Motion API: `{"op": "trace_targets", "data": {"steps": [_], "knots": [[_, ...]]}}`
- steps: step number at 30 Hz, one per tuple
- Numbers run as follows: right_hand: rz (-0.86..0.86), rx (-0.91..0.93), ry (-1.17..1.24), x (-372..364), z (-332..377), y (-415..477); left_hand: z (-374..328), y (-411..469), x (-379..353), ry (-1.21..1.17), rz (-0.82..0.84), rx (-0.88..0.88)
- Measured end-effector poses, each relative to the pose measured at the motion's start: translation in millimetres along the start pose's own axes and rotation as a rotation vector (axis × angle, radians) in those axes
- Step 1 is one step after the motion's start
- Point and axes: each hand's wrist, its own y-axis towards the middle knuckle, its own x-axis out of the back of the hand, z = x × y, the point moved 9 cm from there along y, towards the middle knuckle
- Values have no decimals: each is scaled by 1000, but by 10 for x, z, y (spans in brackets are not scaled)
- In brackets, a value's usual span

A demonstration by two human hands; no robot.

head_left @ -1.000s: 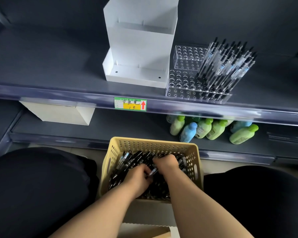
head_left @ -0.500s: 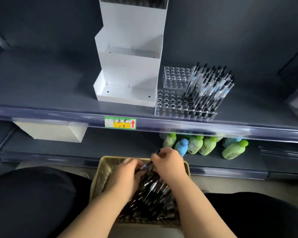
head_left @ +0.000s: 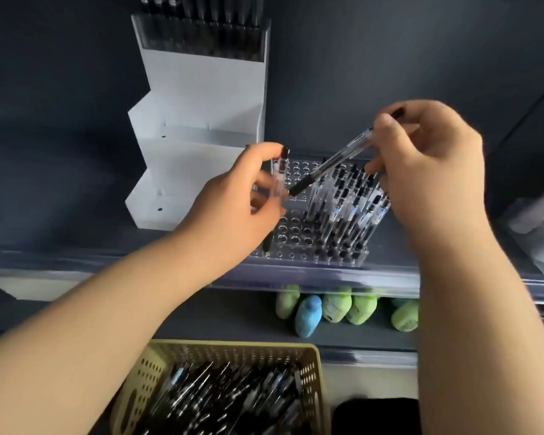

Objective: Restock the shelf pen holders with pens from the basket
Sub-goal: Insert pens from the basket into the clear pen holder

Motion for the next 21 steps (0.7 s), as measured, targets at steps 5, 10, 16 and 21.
{"op": "trace_targets", "data": {"steps": [5,10,16,21], "knots": [[-3,-6,-39,-80,-141,32,-4,171,-120,-118,-81,10],[46,68,-113,-109,-118,61,36,212,-121,-166,-176,20],[102,132,-289,-188,-138,17,60,220,-122,-164,-206,33],[181,118,-399,-361,-223,-12,87,218,-127,-146,-213,42]]}}
